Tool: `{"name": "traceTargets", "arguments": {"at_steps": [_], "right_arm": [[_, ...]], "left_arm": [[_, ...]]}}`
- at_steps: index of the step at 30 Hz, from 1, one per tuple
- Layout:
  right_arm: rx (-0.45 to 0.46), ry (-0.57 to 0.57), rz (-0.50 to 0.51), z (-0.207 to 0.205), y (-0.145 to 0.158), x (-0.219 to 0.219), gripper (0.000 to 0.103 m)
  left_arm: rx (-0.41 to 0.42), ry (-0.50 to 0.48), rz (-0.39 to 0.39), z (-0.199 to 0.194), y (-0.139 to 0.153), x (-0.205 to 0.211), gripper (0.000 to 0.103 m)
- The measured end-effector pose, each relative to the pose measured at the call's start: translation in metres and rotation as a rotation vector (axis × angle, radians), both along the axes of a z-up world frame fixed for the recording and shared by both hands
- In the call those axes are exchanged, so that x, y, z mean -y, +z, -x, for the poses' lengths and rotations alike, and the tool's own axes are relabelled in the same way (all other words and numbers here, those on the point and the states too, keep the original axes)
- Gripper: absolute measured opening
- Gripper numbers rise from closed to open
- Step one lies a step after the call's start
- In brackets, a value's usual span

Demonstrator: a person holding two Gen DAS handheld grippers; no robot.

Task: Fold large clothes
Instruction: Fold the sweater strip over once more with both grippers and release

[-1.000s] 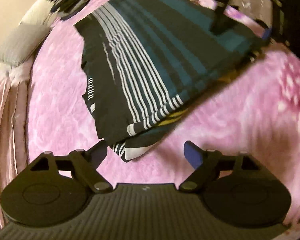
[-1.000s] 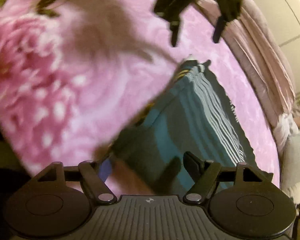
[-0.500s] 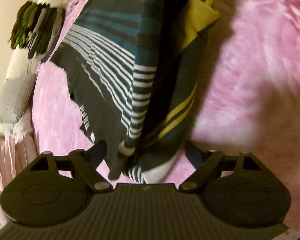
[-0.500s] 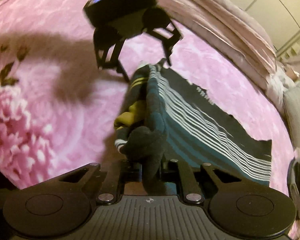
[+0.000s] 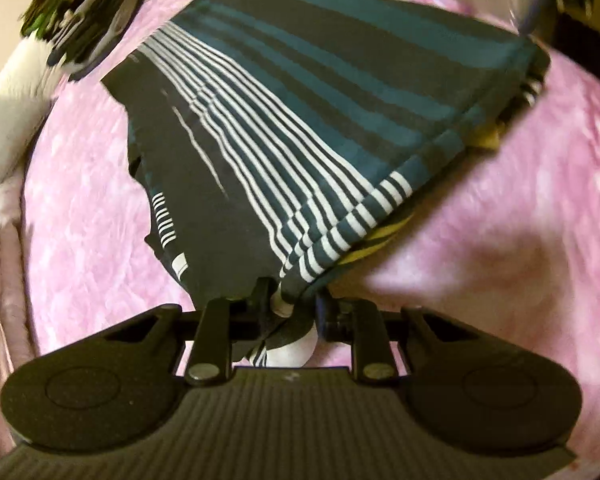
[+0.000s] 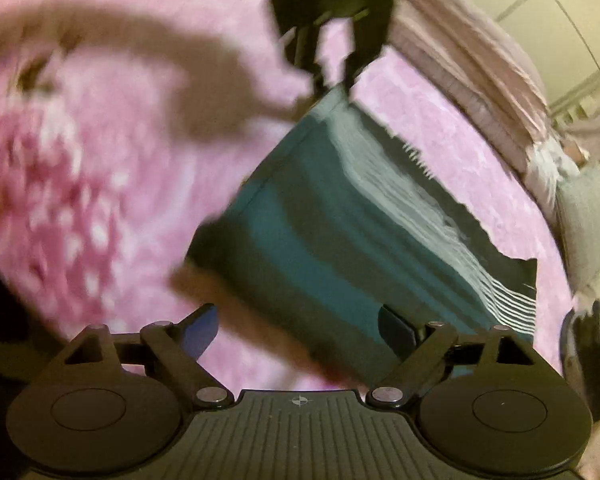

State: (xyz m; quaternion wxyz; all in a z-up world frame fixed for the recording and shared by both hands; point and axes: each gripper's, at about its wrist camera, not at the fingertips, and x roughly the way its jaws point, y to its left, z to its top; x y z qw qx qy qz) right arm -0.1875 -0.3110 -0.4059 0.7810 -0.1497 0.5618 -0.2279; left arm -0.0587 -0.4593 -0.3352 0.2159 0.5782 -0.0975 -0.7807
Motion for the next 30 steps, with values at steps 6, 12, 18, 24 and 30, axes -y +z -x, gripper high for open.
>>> {"name": "traceTargets", "arguments": {"at_steps": [6, 12, 18, 24, 30], "right_arm": [[0.014, 0.063, 0.05, -0.026, -0.026, 0.001, 0.058], [0.073, -0.087, -0.027, -0.033, 0.014, 0.018, 0.007], [0.245, -0.25, -0.103, -0.007, 0.1, 0.056, 0.007], [0.46, -0.421, -0.225, 0.049, 0.167, 0.123, 0.006], [0.657, -0.573, -0.389, 0.137, 0.186, 0.223, 0.006]], "left_arm": [[-0.006, -0.002, -0.004, 0.001, 0.007, -0.004, 0.019], [0.014, 0.0, 0.027, 0.004, 0.019, -0.011, 0.017], [-0.013, 0.047, 0.08, 0.017, 0.084, 0.013, 0.015], [0.005, 0.025, 0.092, 0.063, 0.15, 0.073, 0.015], [0.087, -0.044, 0.012, 0.142, 0.171, 0.162, 0.015]]}}
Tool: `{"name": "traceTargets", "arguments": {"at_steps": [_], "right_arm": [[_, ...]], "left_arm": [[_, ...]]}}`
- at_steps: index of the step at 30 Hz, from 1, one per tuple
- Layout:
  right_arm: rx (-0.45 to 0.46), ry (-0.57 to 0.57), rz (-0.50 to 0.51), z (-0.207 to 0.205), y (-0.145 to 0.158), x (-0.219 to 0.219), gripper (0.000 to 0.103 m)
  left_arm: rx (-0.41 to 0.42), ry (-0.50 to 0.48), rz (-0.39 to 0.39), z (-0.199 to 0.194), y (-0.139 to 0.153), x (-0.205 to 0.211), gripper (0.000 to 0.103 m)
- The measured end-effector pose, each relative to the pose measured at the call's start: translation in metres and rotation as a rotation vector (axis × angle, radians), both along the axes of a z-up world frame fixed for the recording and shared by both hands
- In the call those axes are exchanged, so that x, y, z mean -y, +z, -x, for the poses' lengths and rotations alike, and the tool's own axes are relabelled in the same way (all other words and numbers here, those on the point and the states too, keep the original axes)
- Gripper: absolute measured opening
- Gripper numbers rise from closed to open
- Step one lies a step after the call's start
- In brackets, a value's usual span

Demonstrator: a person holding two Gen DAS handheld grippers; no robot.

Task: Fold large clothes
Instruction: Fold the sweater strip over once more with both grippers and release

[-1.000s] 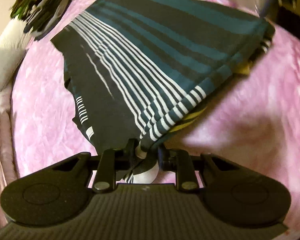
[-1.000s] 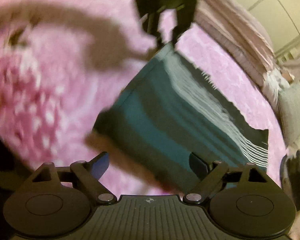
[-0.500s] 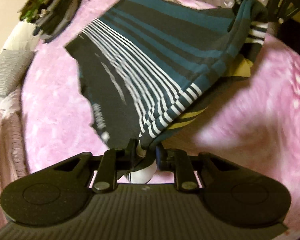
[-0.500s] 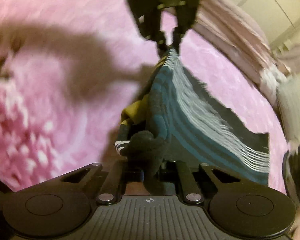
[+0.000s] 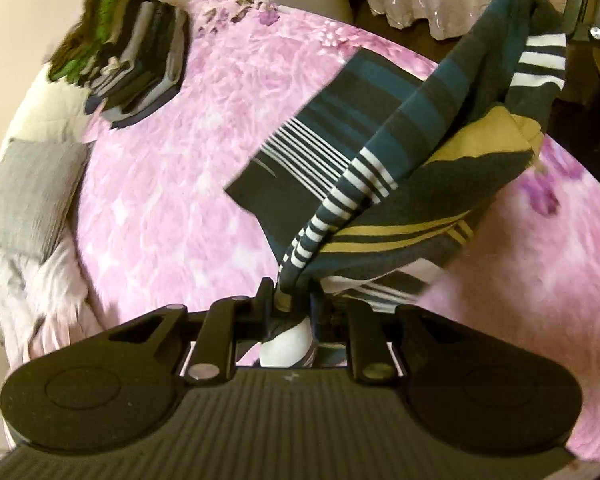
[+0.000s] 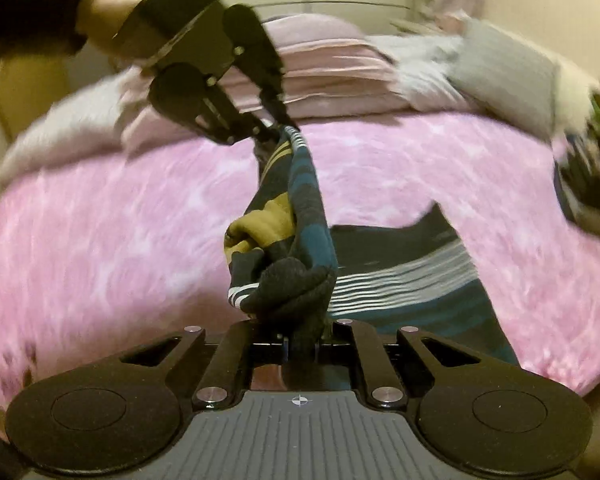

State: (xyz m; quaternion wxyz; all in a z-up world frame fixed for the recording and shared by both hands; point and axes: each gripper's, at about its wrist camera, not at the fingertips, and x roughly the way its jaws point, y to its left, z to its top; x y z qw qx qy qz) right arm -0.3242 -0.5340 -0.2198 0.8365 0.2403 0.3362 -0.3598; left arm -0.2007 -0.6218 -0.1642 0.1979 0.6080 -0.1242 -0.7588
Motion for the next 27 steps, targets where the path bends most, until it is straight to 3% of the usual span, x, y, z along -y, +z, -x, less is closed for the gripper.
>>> {"name": "traceTargets", "arguments": {"at_steps": [6, 10, 11, 12, 14, 16, 20, 24, 25, 27], "right_arm": [[0.165, -0.195, -0.19, 0.1, -0.033, 0.082, 0.006], [0.26, -0.364, -0.349, 0.155, -0.085, 0.123, 0.006], [0.288, -0.41, -0.404, 0.166, -0.1, 0.13, 0.007], [0.311, -0.459, -0.446, 0.178, -0.11, 0.131, 0.008], [0.35, -0.571, -0.49, 0.197, -0.123, 0.135, 0.024], [0.377, -0.631, -0.498, 0.209, -0.12, 0.131, 0.029], [0.38, -0.675, -0.489, 0.214, -0.11, 0.118, 0.039], [0.411, -0.733, -0.439, 0.207, -0.105, 0.117, 0.038], [0.422, -0.762, -0.44, 0.208, -0.108, 0.119, 0.03], [0.43, -0.837, -0.474, 0.215, -0.119, 0.128, 0.025]], "left_arm": [[0.063, -0.072, -0.135, 0.078, -0.042, 0.097, 0.014], [0.086, -0.087, -0.221, 0.126, -0.096, 0.148, 0.015], [0.096, -0.082, -0.238, 0.134, -0.11, 0.157, 0.019], [0.104, -0.062, -0.242, 0.141, -0.125, 0.167, 0.021], [0.102, -0.007, -0.244, 0.146, -0.139, 0.181, 0.028], [0.076, 0.051, -0.224, 0.143, -0.136, 0.19, 0.038], [0.017, 0.151, -0.202, 0.118, -0.112, 0.192, 0.035], [-0.086, 0.239, -0.259, 0.096, -0.097, 0.184, 0.034], [-0.111, 0.261, -0.289, 0.095, -0.098, 0.182, 0.034], [-0.13, 0.286, -0.325, 0.096, -0.109, 0.179, 0.034]]}}
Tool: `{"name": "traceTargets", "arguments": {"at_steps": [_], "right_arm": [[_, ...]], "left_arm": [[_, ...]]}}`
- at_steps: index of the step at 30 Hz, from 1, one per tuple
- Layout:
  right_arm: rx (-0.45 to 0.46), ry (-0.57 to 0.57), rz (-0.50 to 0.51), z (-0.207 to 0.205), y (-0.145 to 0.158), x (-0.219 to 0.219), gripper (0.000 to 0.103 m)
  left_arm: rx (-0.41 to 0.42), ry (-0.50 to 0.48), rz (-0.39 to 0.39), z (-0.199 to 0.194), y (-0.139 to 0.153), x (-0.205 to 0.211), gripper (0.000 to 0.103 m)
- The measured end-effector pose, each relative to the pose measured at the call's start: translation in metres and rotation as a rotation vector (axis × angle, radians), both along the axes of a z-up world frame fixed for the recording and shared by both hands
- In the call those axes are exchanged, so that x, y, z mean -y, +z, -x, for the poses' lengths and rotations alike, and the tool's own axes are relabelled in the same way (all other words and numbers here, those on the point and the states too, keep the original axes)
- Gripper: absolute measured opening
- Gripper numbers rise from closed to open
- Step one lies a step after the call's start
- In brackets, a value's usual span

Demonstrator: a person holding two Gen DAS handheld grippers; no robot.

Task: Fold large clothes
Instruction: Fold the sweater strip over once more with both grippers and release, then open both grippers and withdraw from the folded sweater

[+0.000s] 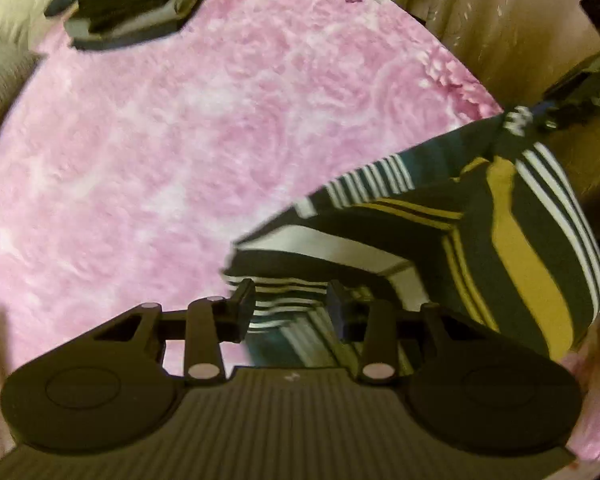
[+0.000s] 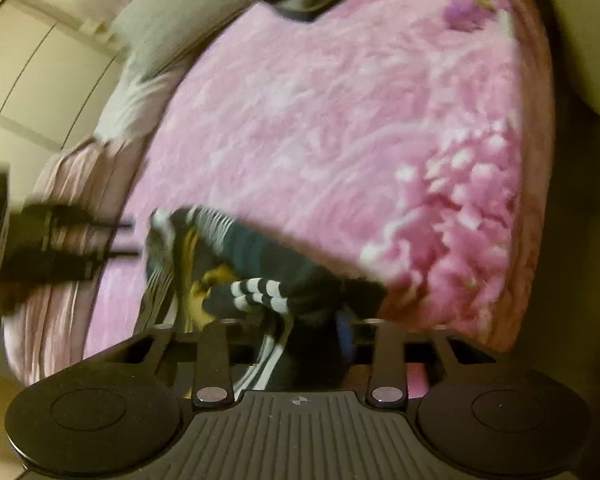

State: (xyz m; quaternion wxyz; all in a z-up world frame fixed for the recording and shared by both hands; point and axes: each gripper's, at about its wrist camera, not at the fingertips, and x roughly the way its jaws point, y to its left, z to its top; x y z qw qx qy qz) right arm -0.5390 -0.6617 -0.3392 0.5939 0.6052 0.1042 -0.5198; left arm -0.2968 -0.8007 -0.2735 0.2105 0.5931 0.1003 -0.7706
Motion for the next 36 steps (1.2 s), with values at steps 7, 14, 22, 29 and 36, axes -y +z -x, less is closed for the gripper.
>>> {"name": "traceTargets", "arguments": {"at_steps": [7, 14, 22, 29, 36], "right_arm": [[0.026, -0.057, -0.037, 0.018, -0.018, 0.001, 0.023], [-0.058, -0.065, -0.035, 0.021, 0.007, -0.008, 0.033], [0.033, 0.101, 0.063, -0.022, 0.028, -0.02, 0.033], [0.039, 0.084, 0.032, -0.029, -0.01, -0.024, 0.032], [-0.026, 0.059, 0.035, -0.064, 0.013, -0.095, 0.033]], "left_arm": [[-0.023, 0.091, -0.052, 0.003, -0.046, 0.018, 0.038], [0.071, 0.164, 0.001, -0.026, -0.025, 0.017, 0.026], [-0.011, 0.226, -0.08, -0.028, -0.002, -0.024, 0.026], [-0.032, 0.304, -0.11, -0.041, -0.046, -0.029, 0.038], [0.009, 0.403, 0.002, -0.082, -0.015, -0.07, 0.033]]}}
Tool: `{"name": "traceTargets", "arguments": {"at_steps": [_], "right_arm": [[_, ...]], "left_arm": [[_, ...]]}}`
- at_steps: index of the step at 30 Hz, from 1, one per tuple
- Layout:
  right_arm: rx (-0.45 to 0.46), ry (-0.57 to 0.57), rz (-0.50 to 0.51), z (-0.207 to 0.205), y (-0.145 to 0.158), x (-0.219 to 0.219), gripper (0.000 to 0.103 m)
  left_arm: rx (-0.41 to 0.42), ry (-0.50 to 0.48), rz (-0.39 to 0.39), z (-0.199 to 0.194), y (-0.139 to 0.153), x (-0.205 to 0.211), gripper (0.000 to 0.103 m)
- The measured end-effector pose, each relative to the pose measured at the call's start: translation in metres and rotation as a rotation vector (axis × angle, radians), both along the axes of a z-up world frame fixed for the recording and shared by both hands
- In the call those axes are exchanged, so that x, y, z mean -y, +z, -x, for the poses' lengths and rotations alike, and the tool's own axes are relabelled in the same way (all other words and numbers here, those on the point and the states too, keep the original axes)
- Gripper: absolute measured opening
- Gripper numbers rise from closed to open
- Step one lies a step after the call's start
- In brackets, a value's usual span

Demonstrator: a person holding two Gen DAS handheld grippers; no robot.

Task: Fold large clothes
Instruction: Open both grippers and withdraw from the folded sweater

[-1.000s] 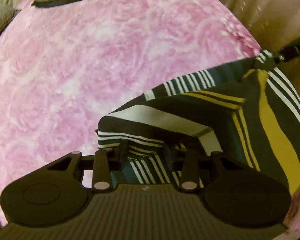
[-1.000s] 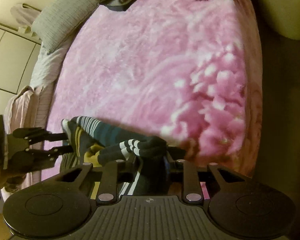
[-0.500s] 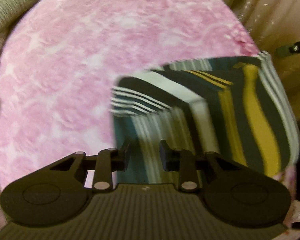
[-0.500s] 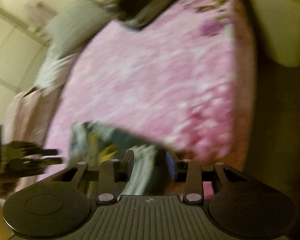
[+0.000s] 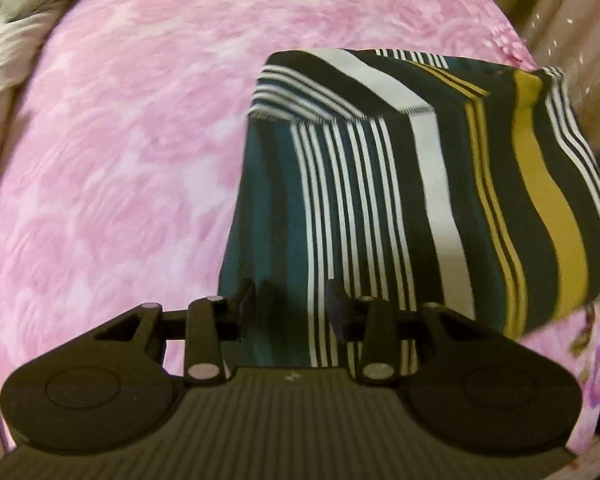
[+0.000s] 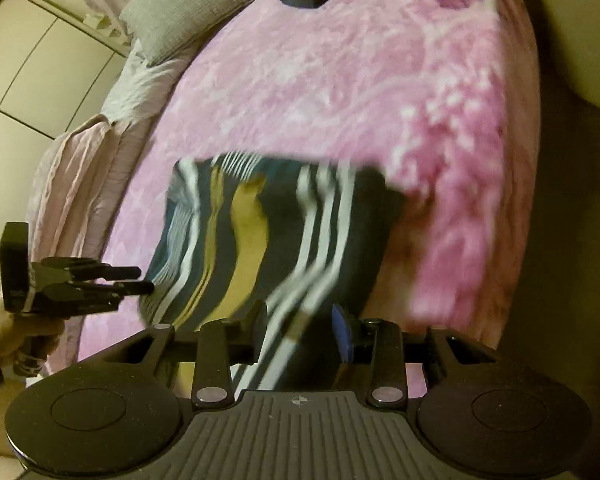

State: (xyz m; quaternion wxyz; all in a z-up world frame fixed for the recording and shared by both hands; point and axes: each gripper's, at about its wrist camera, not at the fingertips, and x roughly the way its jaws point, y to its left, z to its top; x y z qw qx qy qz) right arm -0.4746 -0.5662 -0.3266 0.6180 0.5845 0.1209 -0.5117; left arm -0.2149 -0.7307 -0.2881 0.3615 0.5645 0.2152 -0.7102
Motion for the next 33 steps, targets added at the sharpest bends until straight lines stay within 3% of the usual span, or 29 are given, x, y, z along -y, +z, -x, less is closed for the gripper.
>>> {"name": "traceTargets", "arguments": {"at_steps": [5, 10, 15, 22, 33], "right_arm": [[-0.044, -0.023, -0.11, -0.048, 0.009, -0.061, 0.034], [-0.054, -0.097, -0.075, -0.07, 0.043, -0.11, 0.046], [-0.081, -0.149, -0.055, -0.077, 0.08, -0.135, 0.056], [-0.238, -0.046, -0.075, -0.101, 0.119, -0.139, 0.062], [-0.362, 0.063, -0.109, -0.127, 0.145, -0.124, 0.062]], "left_arm": [[-0.057, 0.095, 0.032, -0.031, 0.043, -0.068, 0.033], [-0.168, 0.217, 0.038, -0.061, 0.084, -0.133, 0.033], [-0.217, 0.288, 0.061, -0.074, 0.113, -0.172, 0.033], [-0.211, 0.351, 0.092, -0.081, 0.139, -0.2, 0.033], [-0.176, 0.292, 0.167, -0.073, 0.177, -0.214, 0.038]]}}
